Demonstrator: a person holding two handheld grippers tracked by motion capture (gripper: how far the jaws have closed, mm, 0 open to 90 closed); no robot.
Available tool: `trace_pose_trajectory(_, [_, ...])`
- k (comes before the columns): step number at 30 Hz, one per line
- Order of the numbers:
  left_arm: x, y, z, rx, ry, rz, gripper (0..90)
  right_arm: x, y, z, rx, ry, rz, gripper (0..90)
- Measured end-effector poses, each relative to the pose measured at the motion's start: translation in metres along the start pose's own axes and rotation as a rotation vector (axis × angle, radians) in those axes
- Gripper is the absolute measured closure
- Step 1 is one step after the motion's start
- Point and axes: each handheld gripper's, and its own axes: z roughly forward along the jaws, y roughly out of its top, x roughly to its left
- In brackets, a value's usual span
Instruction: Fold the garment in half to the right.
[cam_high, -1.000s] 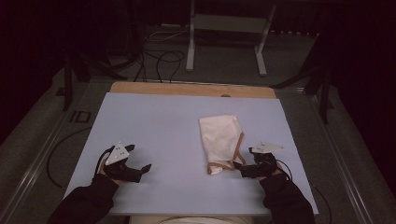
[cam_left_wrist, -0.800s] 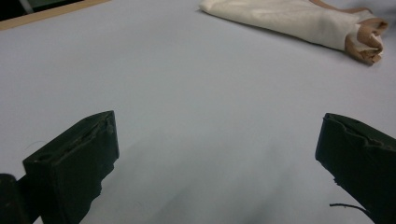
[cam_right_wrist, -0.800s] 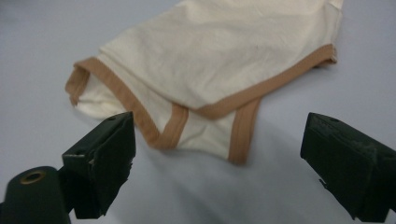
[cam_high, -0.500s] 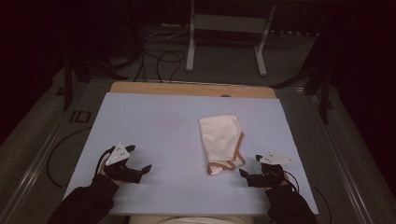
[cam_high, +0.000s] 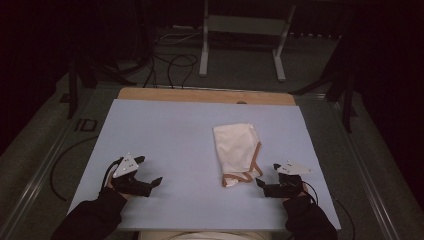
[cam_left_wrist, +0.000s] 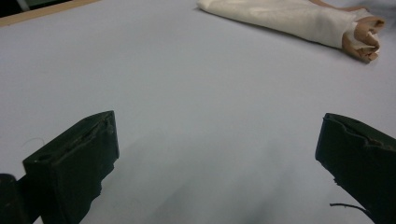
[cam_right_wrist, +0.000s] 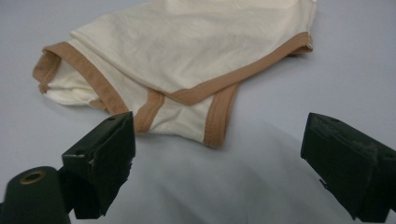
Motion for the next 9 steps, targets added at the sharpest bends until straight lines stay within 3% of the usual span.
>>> trace_pose_trajectory(9, [0.0000,-0.0004,-0.0001,-0.003,0.004,0.000,0.3,-0.0012,-0.0003,-0.0001,-0.007,0.001,0.009,10.2])
